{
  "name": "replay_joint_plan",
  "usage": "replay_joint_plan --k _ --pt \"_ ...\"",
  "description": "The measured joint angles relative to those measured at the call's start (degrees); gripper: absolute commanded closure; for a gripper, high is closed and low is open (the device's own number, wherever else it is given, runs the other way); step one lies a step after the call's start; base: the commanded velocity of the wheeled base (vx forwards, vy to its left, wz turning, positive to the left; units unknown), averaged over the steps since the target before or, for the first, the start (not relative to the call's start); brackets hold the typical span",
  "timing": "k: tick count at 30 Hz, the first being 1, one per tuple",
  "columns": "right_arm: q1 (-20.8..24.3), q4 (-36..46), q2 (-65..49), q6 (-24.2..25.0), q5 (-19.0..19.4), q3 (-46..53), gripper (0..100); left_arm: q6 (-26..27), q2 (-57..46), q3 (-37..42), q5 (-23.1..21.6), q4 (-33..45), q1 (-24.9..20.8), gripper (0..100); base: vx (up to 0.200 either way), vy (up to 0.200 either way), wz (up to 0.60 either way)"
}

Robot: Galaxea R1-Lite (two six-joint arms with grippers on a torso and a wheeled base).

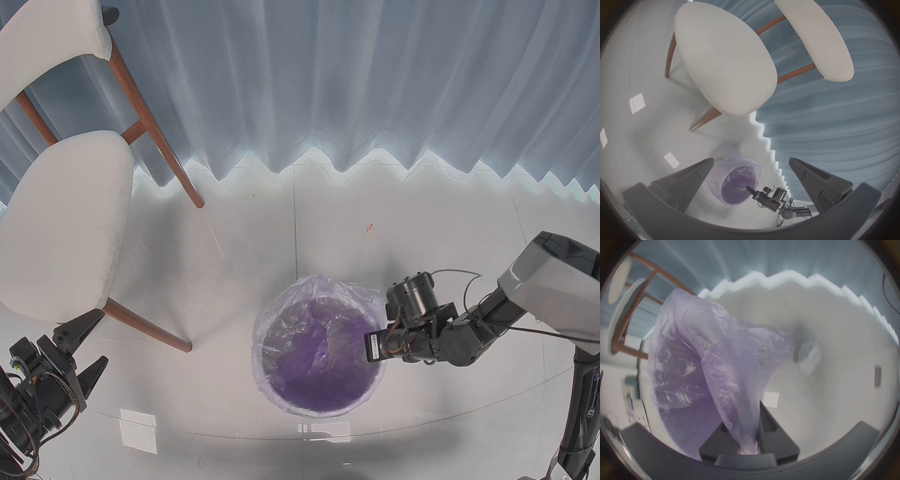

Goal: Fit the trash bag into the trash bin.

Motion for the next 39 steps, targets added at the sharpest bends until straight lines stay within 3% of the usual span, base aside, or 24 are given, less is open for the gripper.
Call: replay_joint_plan --k 7,12,17,21,26,32,33,39 --pt "-6.45 -4.40 -0.83 -24.14 13.53 -2.39 100 0.38 0.09 -0.02 -0.15 -0.02 -0.77 0 0.000 0.000 0.00" --pt "-9.84 -6.18 0.39 -34.95 22.82 -7.27 100 0.73 0.09 -0.02 -0.24 0.22 -1.22 0 0.000 0.000 0.00" --pt "-11.69 -6.75 1.85 -35.27 26.81 -11.28 100 0.90 0.13 -0.02 -0.28 0.88 -1.51 0 0.000 0.000 0.00" --pt "-12.81 -6.38 2.12 -33.90 32.28 -11.93 100 0.95 0.30 -0.02 -0.69 0.61 -1.74 0 0.000 0.000 0.00" --pt "-14.60 -6.05 2.02 -33.46 35.90 -11.76 100 1.23 1.49 -0.02 -6.61 0.46 -2.84 0 0.000 0.000 0.00" --pt "-15.30 -6.19 2.12 -33.93 37.66 -11.28 100 9.28 5.10 -0.02 -11.01 -0.79 -4.05 0 0.000 0.000 0.00" --pt "-15.26 -6.24 2.23 -34.37 37.82 -11.28 0 10.80 5.90 -0.02 -11.23 -1.06 -4.19 0 0.000 0.000 0.00" --pt "-14.06 -7.25 4.33 -36.23 38.03 -12.68 0 12.95 8.79 -0.02 -11.67 -2.11 -4.58 0 0.000 0.000 0.00"
